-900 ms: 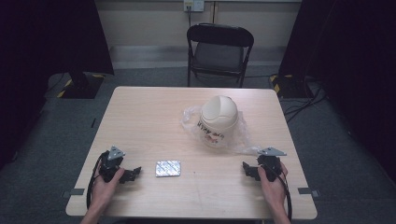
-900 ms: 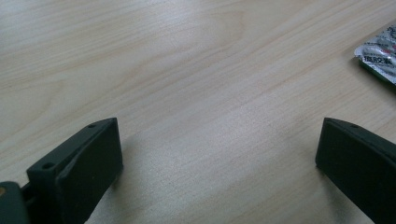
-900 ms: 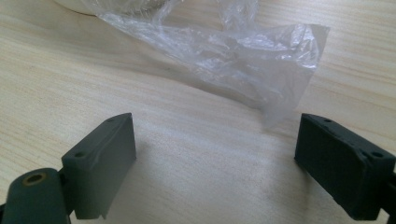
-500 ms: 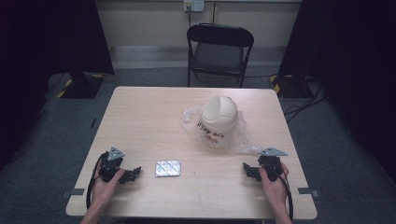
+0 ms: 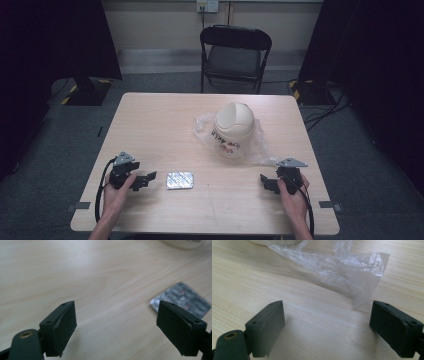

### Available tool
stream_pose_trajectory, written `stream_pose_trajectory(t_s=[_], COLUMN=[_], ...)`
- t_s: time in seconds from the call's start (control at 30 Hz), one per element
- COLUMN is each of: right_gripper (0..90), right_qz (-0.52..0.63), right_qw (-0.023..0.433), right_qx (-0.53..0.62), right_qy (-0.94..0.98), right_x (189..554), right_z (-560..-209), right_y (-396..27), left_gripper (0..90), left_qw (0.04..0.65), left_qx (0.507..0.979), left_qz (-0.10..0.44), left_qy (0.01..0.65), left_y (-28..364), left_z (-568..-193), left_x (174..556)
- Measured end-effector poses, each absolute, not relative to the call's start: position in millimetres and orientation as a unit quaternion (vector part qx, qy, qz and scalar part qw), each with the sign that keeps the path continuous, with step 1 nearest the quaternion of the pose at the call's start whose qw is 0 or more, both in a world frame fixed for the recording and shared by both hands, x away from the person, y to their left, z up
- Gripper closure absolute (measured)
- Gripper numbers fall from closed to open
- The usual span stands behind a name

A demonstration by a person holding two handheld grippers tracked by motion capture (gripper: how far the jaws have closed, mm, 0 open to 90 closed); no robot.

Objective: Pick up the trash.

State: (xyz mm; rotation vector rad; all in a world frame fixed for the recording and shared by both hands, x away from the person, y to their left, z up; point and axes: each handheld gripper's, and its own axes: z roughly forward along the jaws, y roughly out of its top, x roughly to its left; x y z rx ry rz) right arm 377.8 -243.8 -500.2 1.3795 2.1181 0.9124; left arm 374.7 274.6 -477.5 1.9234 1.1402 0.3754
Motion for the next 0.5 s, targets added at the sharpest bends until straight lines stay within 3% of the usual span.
stream_pose_trajectory(t_s=[0.5], right_gripper=[11.5], right_qz=[0.331], right_qw=[0.226], right_qx=[0.500], right_qy=[0.768], right_x=[377.9], right_z=[-500.2], right_y=[-243.9], left_gripper=[16.1], left_qw=[0.446], left_qx=[0.780], left_qz=[0.128], left_qy=[0.420], left_y=[233.1], left_z=[-450.5], left_x=[400.1])
